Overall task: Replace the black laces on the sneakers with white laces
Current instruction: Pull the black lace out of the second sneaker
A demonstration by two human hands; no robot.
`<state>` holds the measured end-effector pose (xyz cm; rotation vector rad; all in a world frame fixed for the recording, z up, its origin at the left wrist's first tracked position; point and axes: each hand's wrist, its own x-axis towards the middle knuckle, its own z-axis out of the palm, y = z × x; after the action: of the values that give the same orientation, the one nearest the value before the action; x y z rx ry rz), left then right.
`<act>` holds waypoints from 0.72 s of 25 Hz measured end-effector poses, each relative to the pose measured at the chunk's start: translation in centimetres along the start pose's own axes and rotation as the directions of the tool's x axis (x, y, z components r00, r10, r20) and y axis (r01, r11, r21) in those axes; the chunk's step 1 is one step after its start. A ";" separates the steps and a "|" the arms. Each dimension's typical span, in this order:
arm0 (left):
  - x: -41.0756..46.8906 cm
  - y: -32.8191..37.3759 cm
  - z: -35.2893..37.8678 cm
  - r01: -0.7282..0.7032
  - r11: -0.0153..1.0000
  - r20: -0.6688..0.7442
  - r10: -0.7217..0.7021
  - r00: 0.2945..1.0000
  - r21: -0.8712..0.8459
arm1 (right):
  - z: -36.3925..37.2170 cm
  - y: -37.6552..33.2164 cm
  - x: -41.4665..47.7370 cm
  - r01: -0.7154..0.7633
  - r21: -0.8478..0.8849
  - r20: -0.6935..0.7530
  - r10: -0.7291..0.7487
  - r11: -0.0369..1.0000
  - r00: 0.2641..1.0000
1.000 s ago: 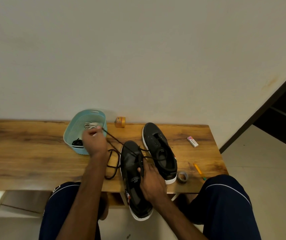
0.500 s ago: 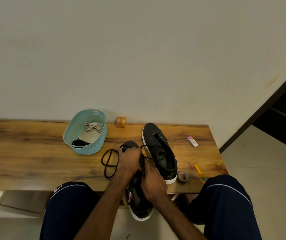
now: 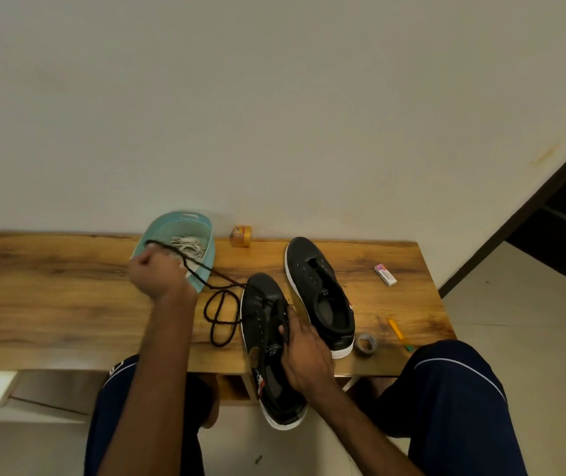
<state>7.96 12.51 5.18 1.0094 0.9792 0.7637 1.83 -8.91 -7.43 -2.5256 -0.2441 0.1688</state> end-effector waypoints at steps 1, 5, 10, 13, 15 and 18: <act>0.4 0.9 -0.3 0.117 0.989 -0.044 -0.122 0.992 -0.091 | 0.0 0.0 0.0 -0.005 -0.005 0.006 0.005 1.000 1.000; 1.8 2.7 -2.0 0.279 0.922 -0.007 -0.291 0.957 -0.269 | -0.1 -0.1 0.1 -0.018 -0.007 0.026 0.018 1.000 0.999; 0.3 0.6 -1.5 0.163 0.950 0.335 -0.251 0.908 0.268 | -0.6 -0.7 1.1 0.046 0.146 0.056 -0.054 0.988 0.997; -1.2 -2.2 -2.1 -0.351 0.651 0.549 -0.121 0.827 0.673 | -1.4 -1.2 3.1 0.165 0.018 0.070 -0.166 0.986 0.984; -2.4 -4.2 -3.3 -0.616 0.286 0.665 -0.122 0.737 0.734 | -1.3 -1.5 4.4 0.184 -0.087 0.160 -0.168 0.979 0.973; -4.2 -7.6 -5.1 -0.644 0.283 0.697 -0.402 0.594 0.711 | -0.3 -1.6 5.4 0.225 -0.195 0.253 -0.173 0.955 0.952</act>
<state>2.30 7.85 -1.65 2.3340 0.3800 -0.4325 6.87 -6.61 -6.61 -2.6792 -0.6438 0.3776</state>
